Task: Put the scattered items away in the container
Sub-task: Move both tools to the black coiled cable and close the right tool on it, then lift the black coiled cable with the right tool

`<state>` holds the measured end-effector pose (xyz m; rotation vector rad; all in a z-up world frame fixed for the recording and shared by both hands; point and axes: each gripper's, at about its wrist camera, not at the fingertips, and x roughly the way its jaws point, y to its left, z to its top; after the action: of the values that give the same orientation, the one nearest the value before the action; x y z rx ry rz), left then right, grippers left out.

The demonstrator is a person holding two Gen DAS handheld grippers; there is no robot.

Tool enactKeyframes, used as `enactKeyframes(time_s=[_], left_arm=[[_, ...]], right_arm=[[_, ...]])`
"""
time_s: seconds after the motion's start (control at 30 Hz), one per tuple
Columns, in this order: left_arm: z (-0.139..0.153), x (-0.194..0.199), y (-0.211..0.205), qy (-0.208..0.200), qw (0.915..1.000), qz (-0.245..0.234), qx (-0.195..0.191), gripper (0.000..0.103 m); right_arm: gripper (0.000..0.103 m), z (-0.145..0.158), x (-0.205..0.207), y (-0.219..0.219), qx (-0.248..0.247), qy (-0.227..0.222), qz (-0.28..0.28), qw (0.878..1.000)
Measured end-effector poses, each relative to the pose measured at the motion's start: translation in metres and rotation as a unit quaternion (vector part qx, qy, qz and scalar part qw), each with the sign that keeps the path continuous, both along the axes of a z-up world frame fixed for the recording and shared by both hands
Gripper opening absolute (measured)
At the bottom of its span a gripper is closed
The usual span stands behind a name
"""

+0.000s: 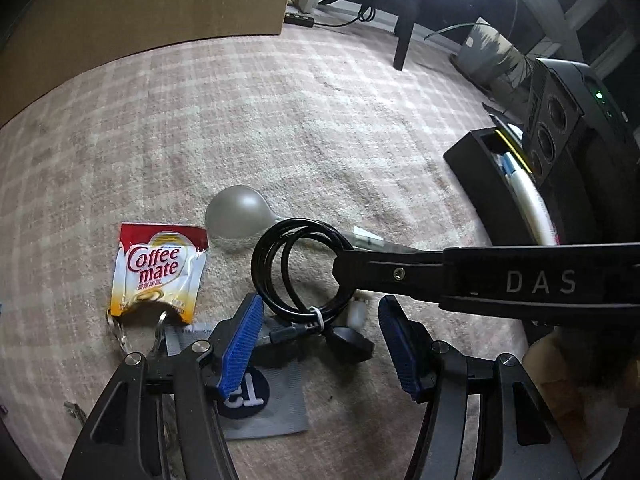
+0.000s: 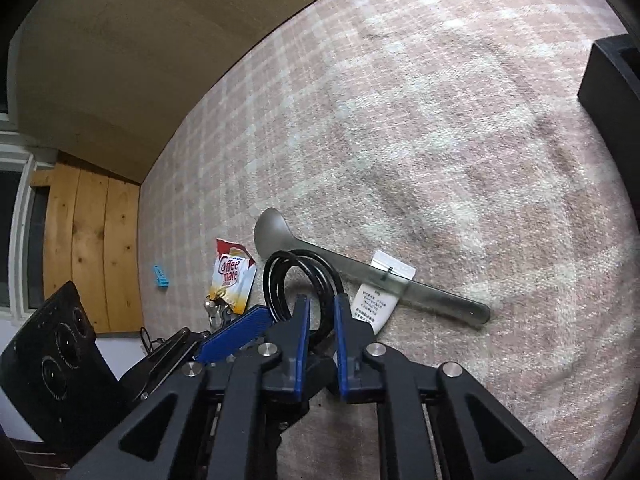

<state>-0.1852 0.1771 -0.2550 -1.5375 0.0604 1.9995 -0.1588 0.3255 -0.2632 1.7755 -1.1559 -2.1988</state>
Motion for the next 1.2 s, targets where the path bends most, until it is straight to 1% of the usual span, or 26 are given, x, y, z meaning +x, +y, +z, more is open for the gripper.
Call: enactKeyframes(time_s=[0.03, 0.07, 0.1, 0.13, 0.17, 0.2, 0.23, 0.3, 0.37, 0.4, 0.47, 0.53, 0.57, 0.6, 0.67, 0.77, 0.9, 0.93, 0.97, 1.03, 1.07, 1.1, 1.2], left_arm=[[0.005, 0.003, 0.002, -0.002, 0.9999, -0.011, 0.013, 0.063], [0.010, 0.008, 0.005, 0.001, 0.9997, -0.020, 0.017, 0.063], [0.015, 0.012, 0.009, 0.010, 0.9995, -0.028, 0.014, 0.063], [0.019, 0.017, 0.013, 0.024, 0.9990, -0.036, 0.009, 0.063], [0.026, 0.023, 0.020, 0.045, 0.9979, -0.046, 0.002, 0.063], [0.029, 0.026, 0.023, 0.053, 0.9973, -0.052, -0.001, 0.059], [0.031, 0.027, 0.025, 0.054, 0.9969, -0.057, -0.001, 0.059], [0.034, 0.026, 0.024, 0.060, 0.9966, -0.056, -0.005, 0.061], [0.033, 0.023, 0.015, 0.070, 0.9964, -0.043, -0.021, 0.061], [0.031, 0.021, 0.011, 0.072, 0.9962, -0.038, -0.029, 0.062], [0.024, 0.016, 0.000, 0.060, 0.9969, -0.032, -0.040, 0.064], [0.016, 0.011, -0.007, 0.050, 0.9974, -0.026, -0.045, 0.067], [0.014, 0.011, -0.011, 0.051, 0.9973, -0.023, -0.048, 0.068], [0.011, 0.009, -0.013, 0.051, 0.9973, -0.021, -0.049, 0.069], [0.003, 0.007, -0.013, 0.041, 0.9978, -0.024, -0.046, 0.069], [-0.007, 0.005, -0.010, 0.029, 0.9983, -0.029, -0.040, 0.069], [-0.013, 0.003, -0.010, 0.029, 0.9991, -0.022, -0.023, 0.071], [-0.012, 0.002, -0.012, 0.027, 0.9993, -0.018, -0.019, 0.071], [-0.011, 0.001, -0.012, 0.025, 0.9994, -0.017, -0.015, 0.071], [-0.007, 0.002, -0.014, 0.024, 0.9996, -0.012, -0.009, 0.071], [-0.004, 0.002, -0.014, 0.026, 0.9996, -0.012, -0.007, 0.071], [-0.001, 0.004, -0.014, 0.028, 0.9995, -0.013, -0.005, 0.071], [0.014, 0.009, -0.010, 0.038, 0.9992, -0.014, 0.002, 0.071]], right_arm=[[0.011, 0.001, 0.002, 0.001, -0.002, 0.002, -0.001, 1.000], [0.008, 0.003, 0.003, 0.001, -0.012, 0.007, 0.001, 1.000], [0.007, 0.006, 0.005, -0.001, -0.023, 0.010, 0.002, 1.000], [0.007, 0.008, 0.005, -0.002, -0.022, 0.014, 0.002, 1.000], [0.007, 0.013, 0.007, -0.003, -0.007, 0.016, 0.003, 1.000], [0.007, 0.017, 0.007, -0.004, 0.010, 0.019, 0.004, 1.000], [0.006, 0.019, 0.007, -0.005, 0.014, 0.023, 0.009, 1.000], [0.003, 0.021, 0.009, -0.002, 0.009, 0.025, 0.006, 1.000], [0.003, 0.022, 0.012, 0.001, 0.006, 0.029, 0.001, 1.000], [0.007, 0.023, 0.012, 0.002, 0.010, 0.029, 0.002, 1.000], [0.008, 0.024, 0.011, 0.003, 0.022, 0.029, 0.009, 0.999], [0.009, 0.024, 0.008, 0.000, 0.019, 0.034, 0.024, 0.999], [0.012, 0.023, 0.004, -0.004, 0.025, 0.033, 0.034, 0.999], [0.020, 0.022, 0.000, -0.008, 0.035, 0.031, 0.042, 0.998], [0.026, 0.018, -0.005, -0.012, 0.052, 0.024, 0.049, 0.997], [0.026, 0.005, -0.013, -0.016, 0.051, -0.001, 0.061, 0.997], [0.027, -0.007, -0.018, -0.022, 0.034, -0.015, 0.071, 0.997], [0.026, -0.006, -0.018, -0.023, 0.036, -0.009, 0.068, 0.997], [0.023, -0.006, -0.017, -0.023, 0.042, -0.013, 0.064, 0.997], [0.021, -0.006, -0.016, -0.022, 0.037, -0.013, 0.057, 0.998], [0.016, -0.005, -0.014, -0.019, 0.033, -0.012, 0.052, 0.998], [0.015, -0.004, -0.011, -0.018, 0.027, -0.011, 0.051, 0.998], [0.013, 0.005, -0.005, -0.012, 0.013, -0.003, 0.041, 0.999]])
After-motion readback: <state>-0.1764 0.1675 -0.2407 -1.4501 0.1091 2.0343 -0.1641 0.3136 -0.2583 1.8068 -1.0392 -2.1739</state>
